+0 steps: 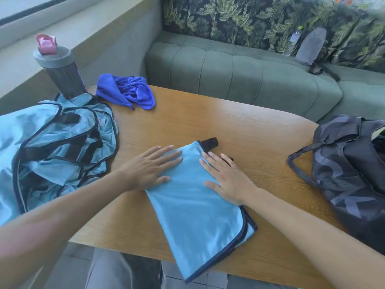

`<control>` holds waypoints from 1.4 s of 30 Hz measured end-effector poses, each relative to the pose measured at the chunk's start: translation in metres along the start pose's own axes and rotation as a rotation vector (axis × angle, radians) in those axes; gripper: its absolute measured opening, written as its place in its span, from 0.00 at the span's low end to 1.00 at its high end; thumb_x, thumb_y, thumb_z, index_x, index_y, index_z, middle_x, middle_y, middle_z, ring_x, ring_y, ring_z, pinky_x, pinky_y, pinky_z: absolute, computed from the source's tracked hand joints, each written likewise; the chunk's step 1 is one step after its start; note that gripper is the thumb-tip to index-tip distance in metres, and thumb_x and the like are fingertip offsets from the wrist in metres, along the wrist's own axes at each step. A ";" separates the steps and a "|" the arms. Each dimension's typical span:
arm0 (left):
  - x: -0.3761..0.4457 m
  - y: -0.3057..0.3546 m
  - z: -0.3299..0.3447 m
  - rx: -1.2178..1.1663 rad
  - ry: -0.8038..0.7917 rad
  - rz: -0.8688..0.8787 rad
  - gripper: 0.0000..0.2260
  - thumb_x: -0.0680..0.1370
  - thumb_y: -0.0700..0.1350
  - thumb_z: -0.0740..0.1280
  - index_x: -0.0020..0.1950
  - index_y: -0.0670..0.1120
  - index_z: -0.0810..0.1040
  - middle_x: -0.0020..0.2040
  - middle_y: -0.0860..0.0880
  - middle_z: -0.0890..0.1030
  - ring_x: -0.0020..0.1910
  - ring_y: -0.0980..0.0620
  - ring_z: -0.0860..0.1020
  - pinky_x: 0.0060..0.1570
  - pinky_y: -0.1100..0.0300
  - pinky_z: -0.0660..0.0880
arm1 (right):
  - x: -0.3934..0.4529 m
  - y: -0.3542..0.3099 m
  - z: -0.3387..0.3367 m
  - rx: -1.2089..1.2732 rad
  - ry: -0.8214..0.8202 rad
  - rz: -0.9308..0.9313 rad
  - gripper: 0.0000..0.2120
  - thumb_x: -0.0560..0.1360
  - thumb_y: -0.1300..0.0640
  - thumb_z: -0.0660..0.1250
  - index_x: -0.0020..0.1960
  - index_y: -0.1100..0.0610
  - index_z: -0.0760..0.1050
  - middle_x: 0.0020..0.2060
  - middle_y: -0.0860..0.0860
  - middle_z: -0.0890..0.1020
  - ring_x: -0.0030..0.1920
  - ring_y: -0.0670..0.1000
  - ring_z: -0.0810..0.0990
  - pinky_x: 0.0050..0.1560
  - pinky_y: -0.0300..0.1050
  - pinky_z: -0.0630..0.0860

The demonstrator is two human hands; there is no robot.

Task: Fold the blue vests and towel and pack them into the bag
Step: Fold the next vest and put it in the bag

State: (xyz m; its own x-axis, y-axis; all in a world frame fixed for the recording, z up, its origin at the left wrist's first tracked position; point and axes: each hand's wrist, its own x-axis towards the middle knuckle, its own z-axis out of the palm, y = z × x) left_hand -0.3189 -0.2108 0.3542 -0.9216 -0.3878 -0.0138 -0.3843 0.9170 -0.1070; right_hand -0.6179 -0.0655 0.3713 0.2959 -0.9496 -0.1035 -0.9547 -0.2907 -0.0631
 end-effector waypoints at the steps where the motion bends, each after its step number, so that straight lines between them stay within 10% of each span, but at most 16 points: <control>1: 0.008 -0.004 -0.002 0.049 0.005 0.013 0.30 0.84 0.64 0.43 0.84 0.54 0.45 0.84 0.54 0.44 0.82 0.52 0.40 0.79 0.54 0.36 | -0.006 -0.004 0.003 0.009 0.015 0.060 0.32 0.85 0.37 0.45 0.83 0.51 0.44 0.82 0.45 0.41 0.80 0.44 0.36 0.80 0.52 0.40; 12: 0.015 0.060 -0.028 -0.114 0.241 -0.018 0.20 0.82 0.51 0.63 0.71 0.44 0.75 0.75 0.42 0.72 0.75 0.42 0.70 0.73 0.50 0.63 | -0.046 -0.033 0.006 0.162 0.020 0.435 0.34 0.83 0.35 0.43 0.83 0.49 0.42 0.81 0.45 0.36 0.80 0.46 0.34 0.80 0.54 0.40; 16: -0.051 0.090 -0.033 -0.265 0.170 0.014 0.21 0.85 0.52 0.54 0.76 0.47 0.71 0.77 0.48 0.69 0.77 0.47 0.66 0.74 0.48 0.67 | -0.078 -0.035 -0.015 0.207 0.147 0.214 0.33 0.84 0.35 0.46 0.83 0.50 0.50 0.82 0.43 0.43 0.80 0.42 0.36 0.81 0.50 0.43; 24: -0.124 0.113 -0.030 -0.212 -0.071 0.137 0.44 0.78 0.74 0.52 0.84 0.48 0.44 0.84 0.49 0.42 0.83 0.48 0.41 0.81 0.46 0.46 | -0.140 -0.053 -0.006 0.114 -0.161 -0.015 0.48 0.74 0.20 0.48 0.82 0.46 0.38 0.80 0.43 0.33 0.79 0.46 0.30 0.81 0.56 0.46; 29: -0.125 0.127 -0.017 -0.036 0.047 0.084 0.45 0.76 0.58 0.70 0.84 0.45 0.50 0.82 0.47 0.59 0.81 0.44 0.58 0.77 0.50 0.57 | -0.160 -0.072 -0.004 0.008 -0.233 -0.045 0.57 0.69 0.18 0.55 0.81 0.48 0.31 0.78 0.48 0.27 0.78 0.49 0.26 0.79 0.50 0.34; 32: -0.124 0.141 -0.015 -0.018 0.208 0.088 0.36 0.76 0.48 0.70 0.82 0.43 0.61 0.73 0.45 0.71 0.72 0.42 0.70 0.71 0.51 0.65 | -0.172 -0.078 0.013 -0.081 -0.100 -0.064 0.48 0.76 0.38 0.66 0.83 0.54 0.42 0.82 0.55 0.38 0.81 0.55 0.35 0.81 0.55 0.47; 35: -0.126 0.155 -0.013 -0.005 0.257 0.107 0.32 0.76 0.46 0.69 0.80 0.46 0.66 0.68 0.43 0.74 0.66 0.42 0.73 0.67 0.50 0.68 | -0.181 -0.087 0.030 -0.027 0.053 -0.013 0.48 0.63 0.64 0.70 0.81 0.57 0.59 0.81 0.56 0.56 0.82 0.57 0.51 0.77 0.55 0.62; 42: -0.130 0.154 -0.045 -0.400 0.109 0.032 0.40 0.65 0.34 0.56 0.76 0.54 0.70 0.69 0.54 0.73 0.65 0.50 0.72 0.63 0.59 0.65 | -0.194 -0.095 0.036 0.296 0.377 0.079 0.26 0.75 0.68 0.70 0.70 0.52 0.74 0.69 0.46 0.75 0.73 0.47 0.69 0.74 0.45 0.66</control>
State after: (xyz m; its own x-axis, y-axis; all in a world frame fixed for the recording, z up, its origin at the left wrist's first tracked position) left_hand -0.2602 -0.0154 0.3839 -0.9255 -0.3662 0.0964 -0.3265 0.9006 0.2868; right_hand -0.5834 0.1503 0.3612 0.1395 -0.9597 0.2440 -0.9081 -0.2222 -0.3549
